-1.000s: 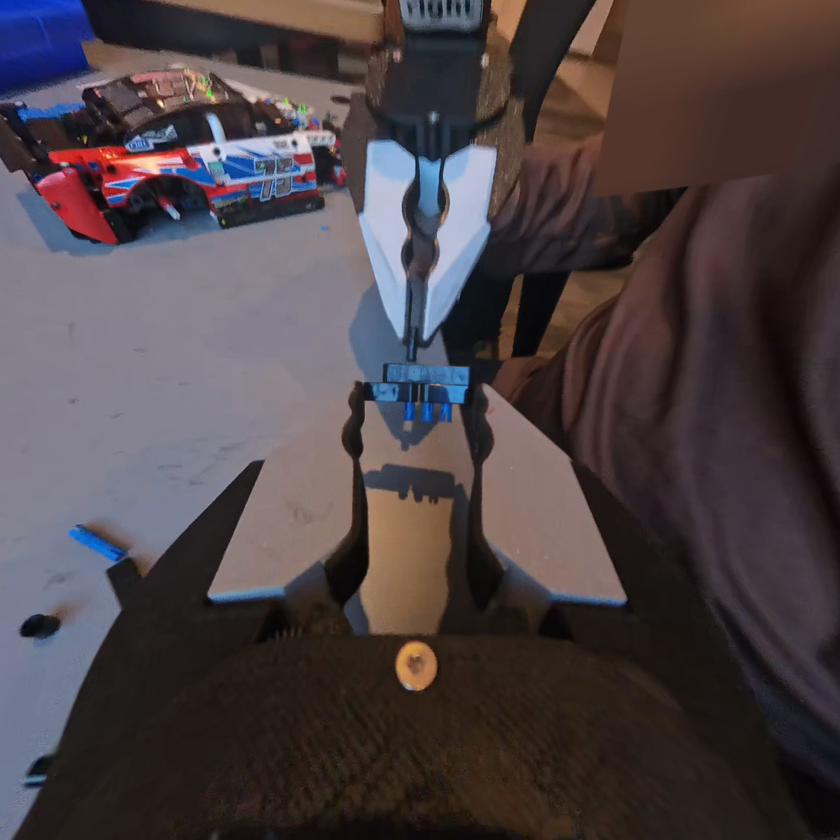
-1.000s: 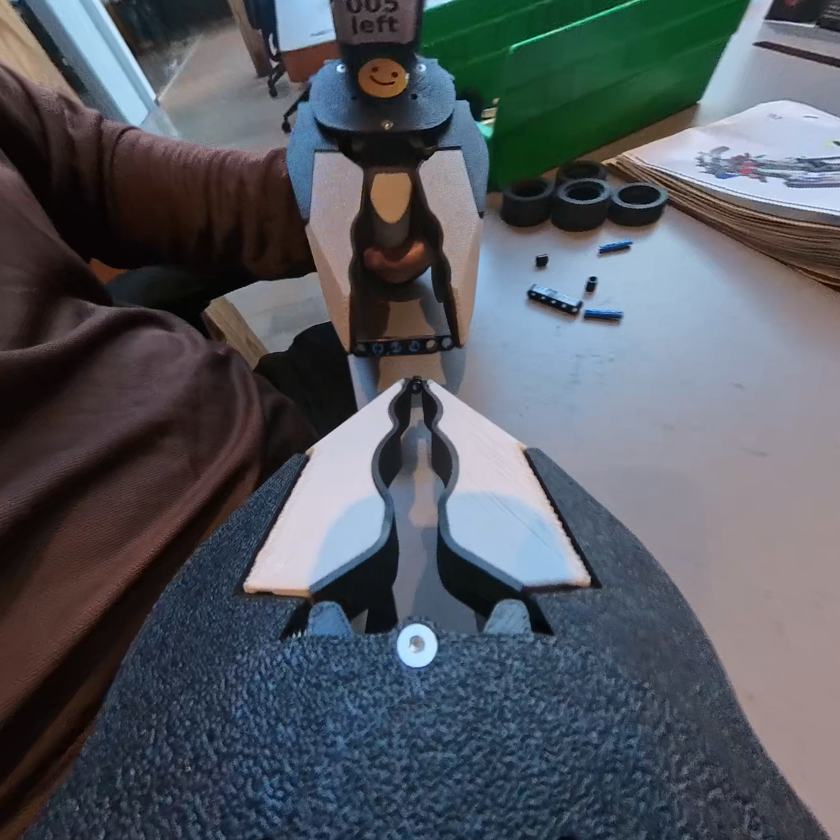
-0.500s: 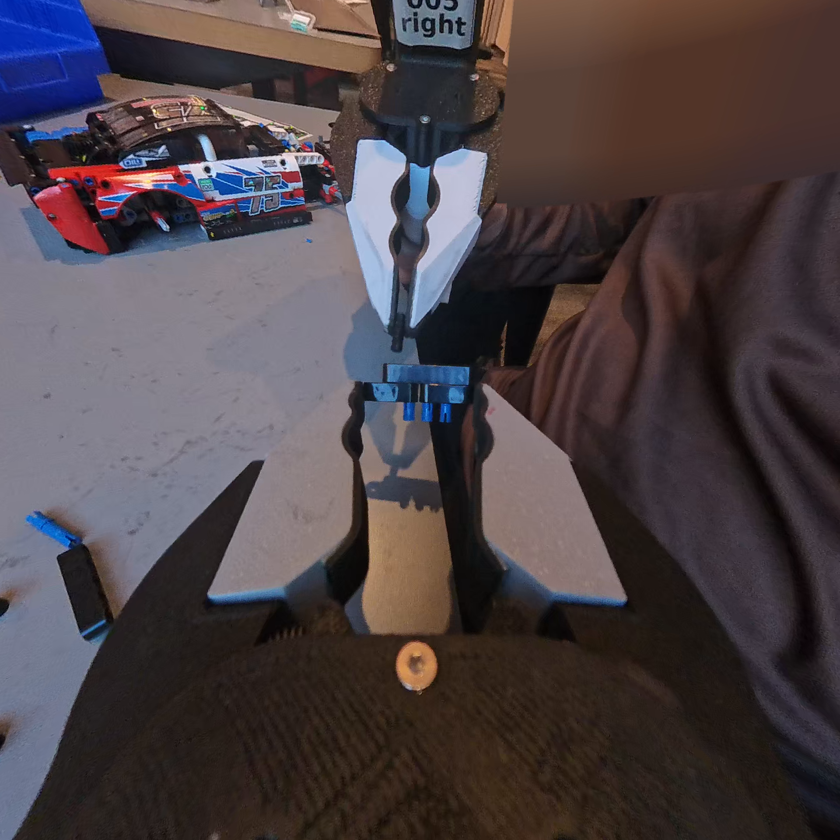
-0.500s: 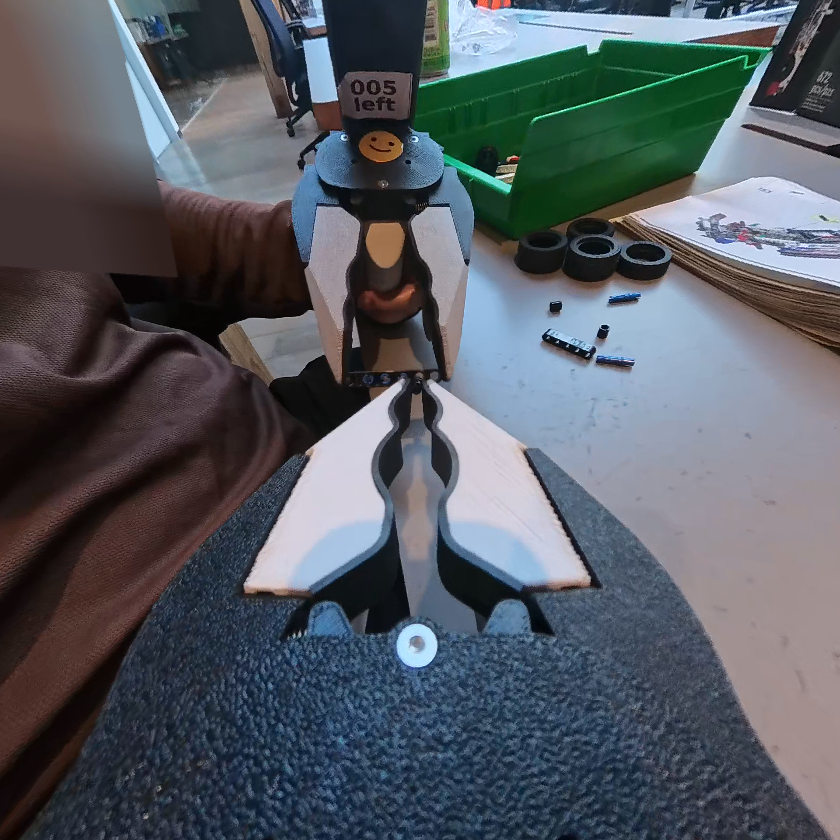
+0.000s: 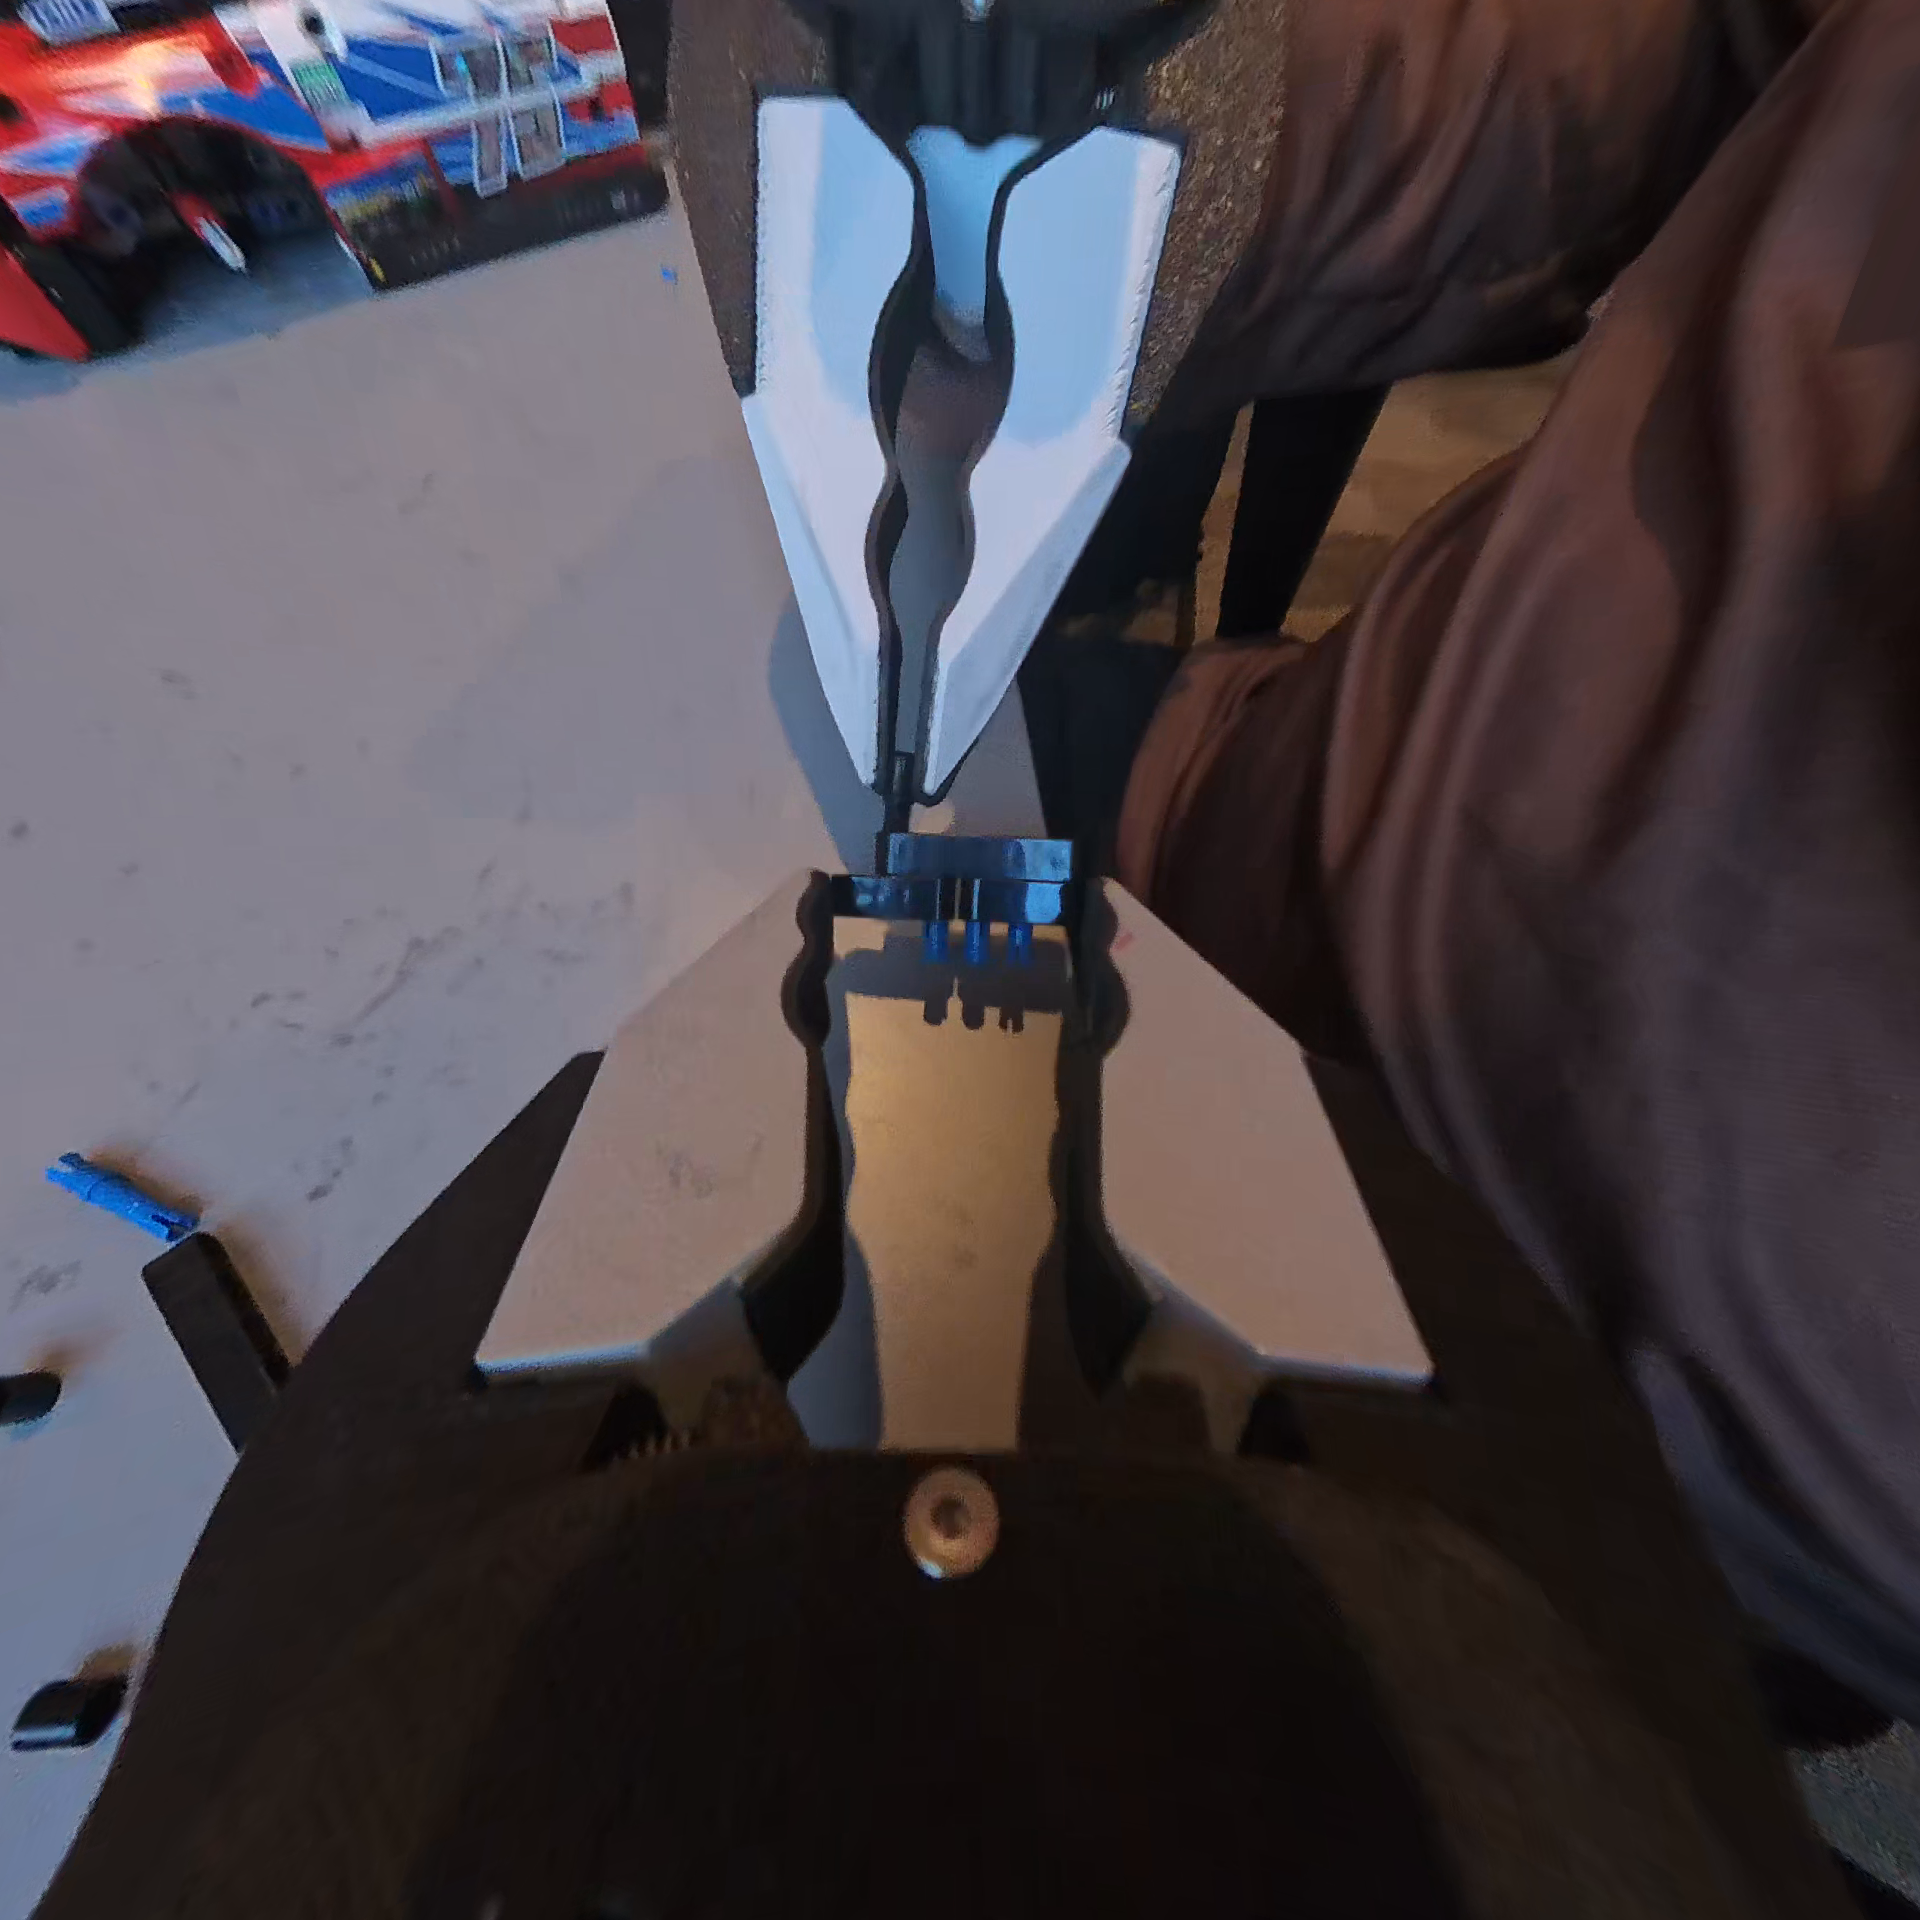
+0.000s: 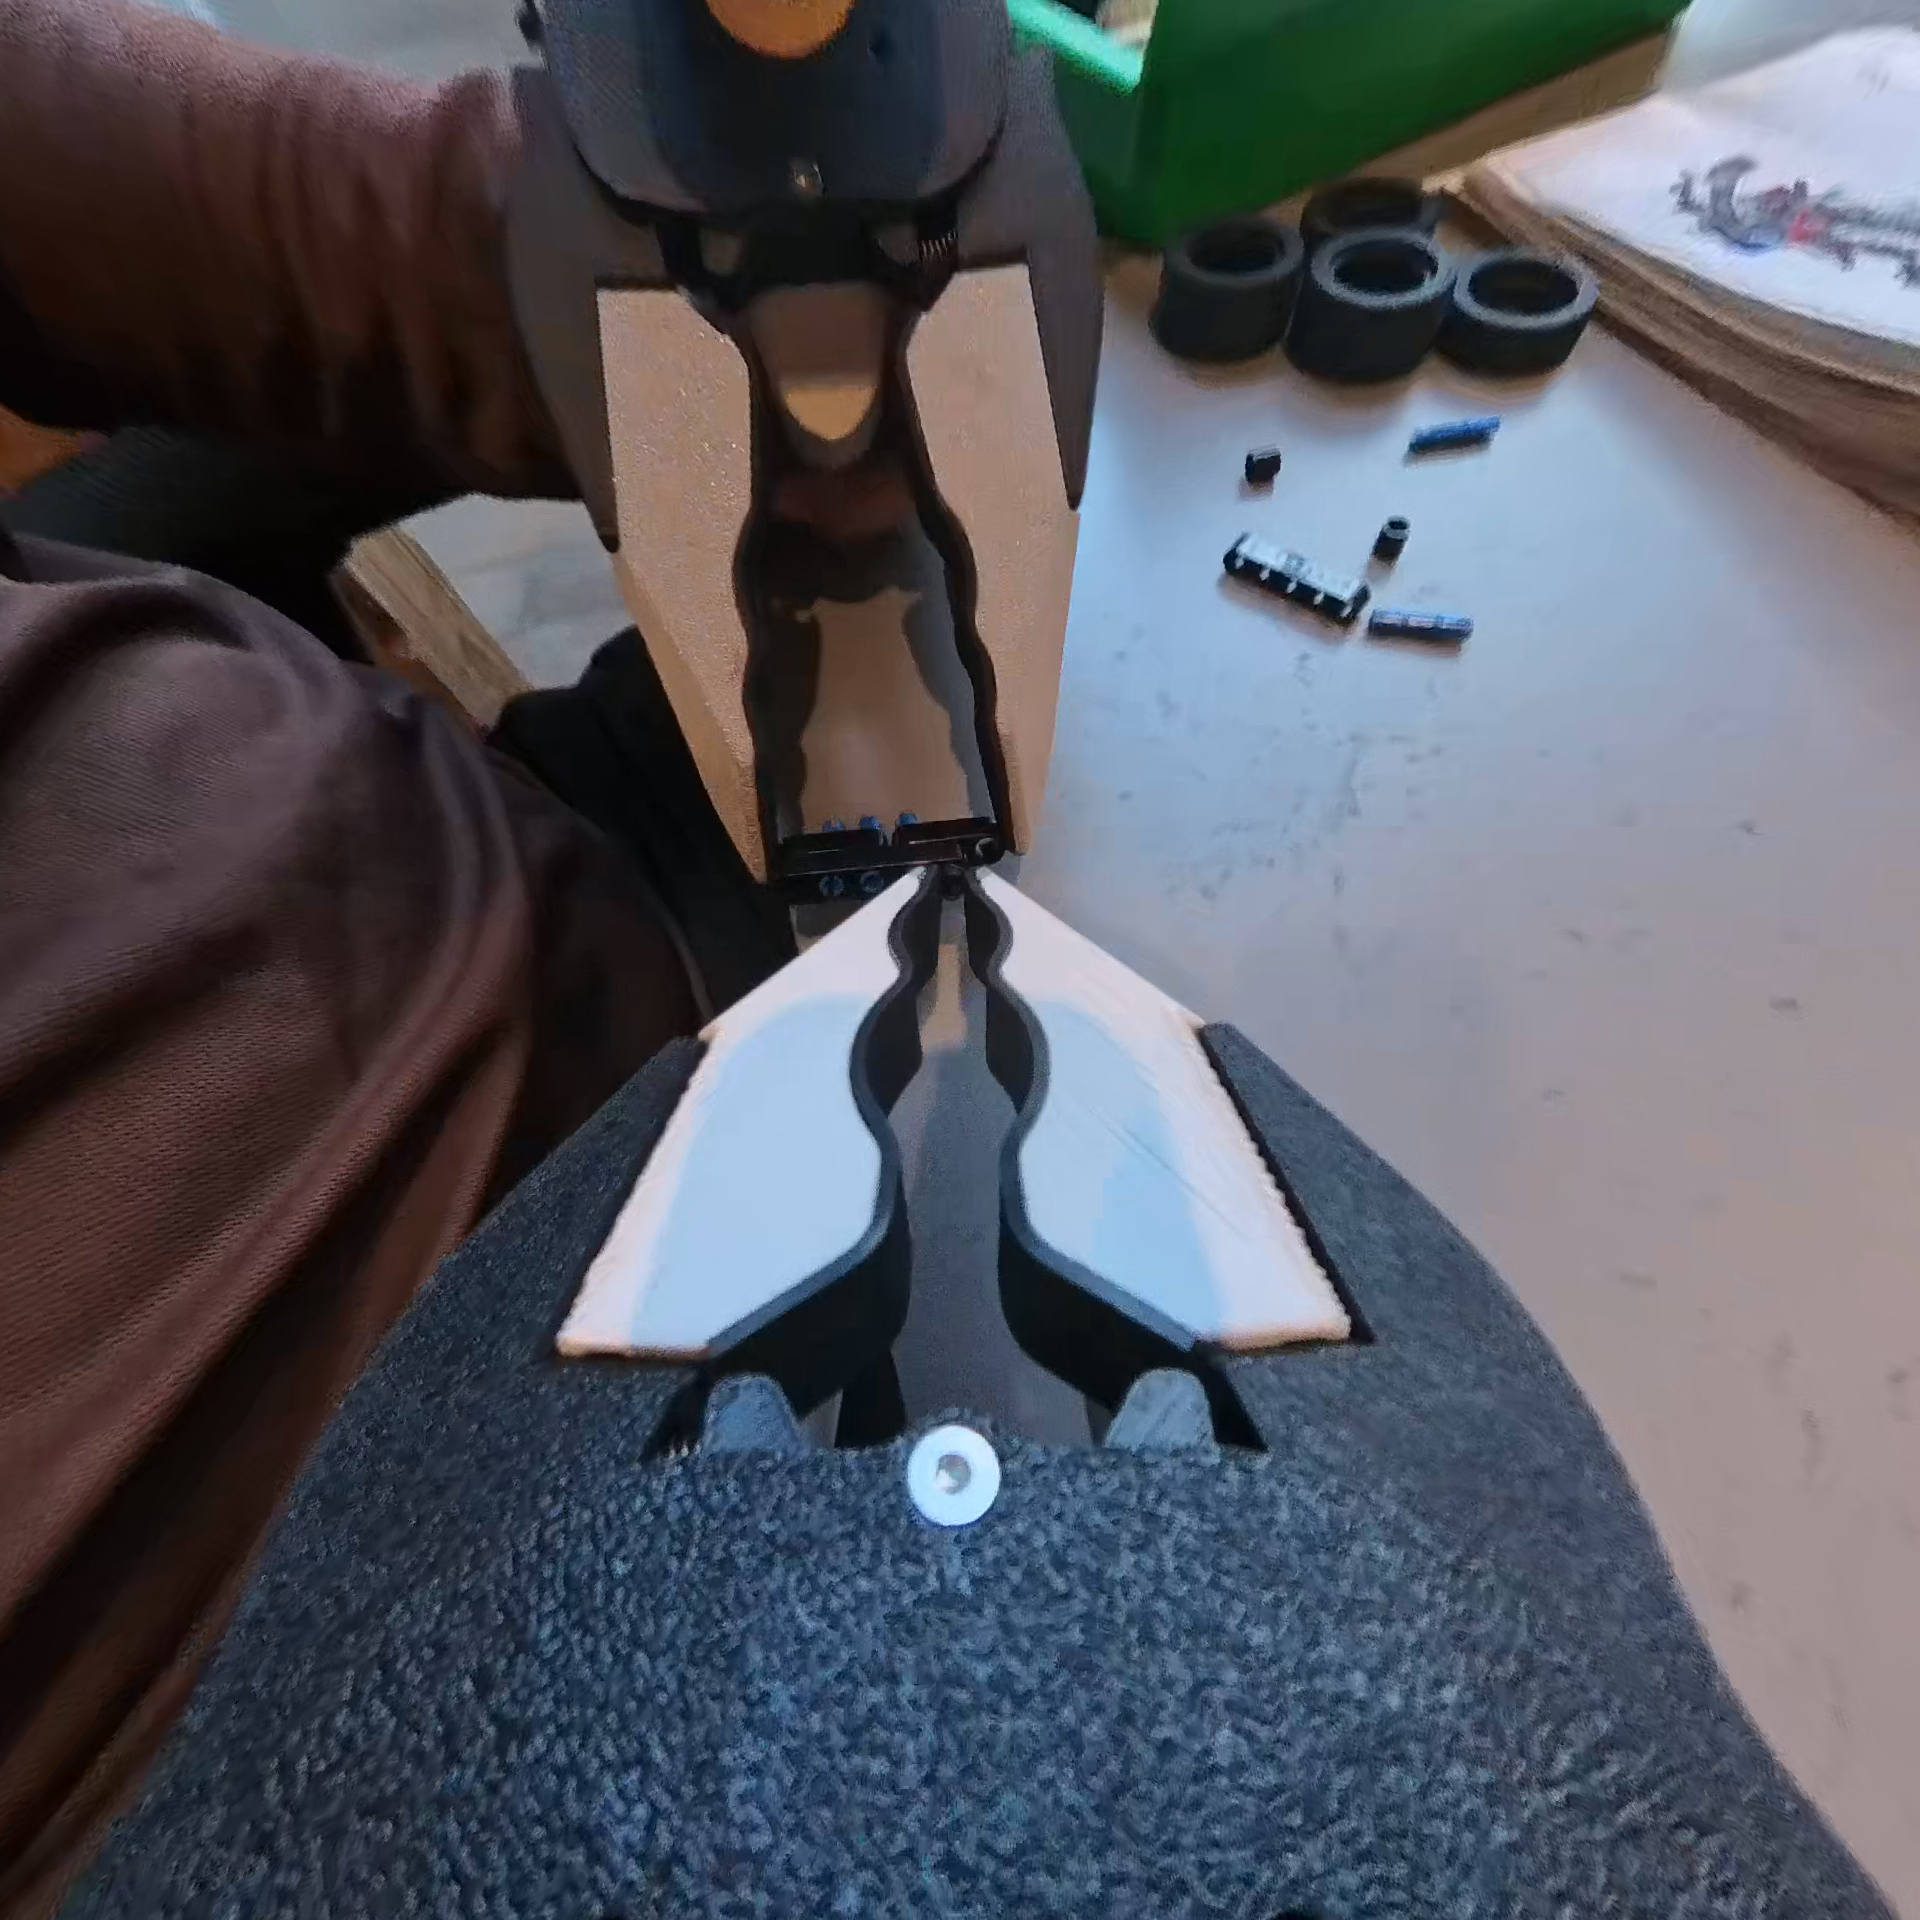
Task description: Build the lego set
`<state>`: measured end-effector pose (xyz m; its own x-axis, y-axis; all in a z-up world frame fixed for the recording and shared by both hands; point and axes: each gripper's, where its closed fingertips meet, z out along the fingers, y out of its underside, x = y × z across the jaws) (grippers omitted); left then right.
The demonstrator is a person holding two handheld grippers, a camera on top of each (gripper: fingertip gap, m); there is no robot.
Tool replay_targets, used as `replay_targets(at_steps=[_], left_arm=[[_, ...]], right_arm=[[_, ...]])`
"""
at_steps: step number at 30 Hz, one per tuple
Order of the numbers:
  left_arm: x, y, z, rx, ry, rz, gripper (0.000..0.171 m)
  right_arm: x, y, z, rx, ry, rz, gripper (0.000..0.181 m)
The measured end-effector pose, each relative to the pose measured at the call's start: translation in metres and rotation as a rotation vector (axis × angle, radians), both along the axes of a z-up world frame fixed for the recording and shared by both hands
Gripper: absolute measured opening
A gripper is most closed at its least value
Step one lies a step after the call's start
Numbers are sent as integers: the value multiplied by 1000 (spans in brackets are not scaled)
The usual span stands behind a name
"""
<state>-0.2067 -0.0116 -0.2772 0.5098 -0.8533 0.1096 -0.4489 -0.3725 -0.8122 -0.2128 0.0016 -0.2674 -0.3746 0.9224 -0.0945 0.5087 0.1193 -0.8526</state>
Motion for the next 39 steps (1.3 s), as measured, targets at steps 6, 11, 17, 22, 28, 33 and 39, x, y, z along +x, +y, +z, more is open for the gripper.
replay_targets(at_steps=[6,11,17,22,28,33,39], left_arm=[[1,0,-21,-24,144,-12,46],[1,0,-21,-58,120,12,46],[3,-8,-22,-11,160,-16,46],[-5,-16,-21,-7,169,-44,46],[-20,-15,-22,31,243,27,54],[-22,-21,-1,124,218,189,55],[-16,-22,-3,187,329,427,52]], right_arm=[[2,0,-25,42,-134,-16,4],[4,1,-26,-173,-174,-75,4],[7,-8,-26,-154,-151,-112,4],[11,-16,-25,2,-62,-106,4],[9,-18,-21,66,-13,-127,4],[10,-14,-14,-19,7,-149,4],[11,-19,-7,-44,32,-136,5]])
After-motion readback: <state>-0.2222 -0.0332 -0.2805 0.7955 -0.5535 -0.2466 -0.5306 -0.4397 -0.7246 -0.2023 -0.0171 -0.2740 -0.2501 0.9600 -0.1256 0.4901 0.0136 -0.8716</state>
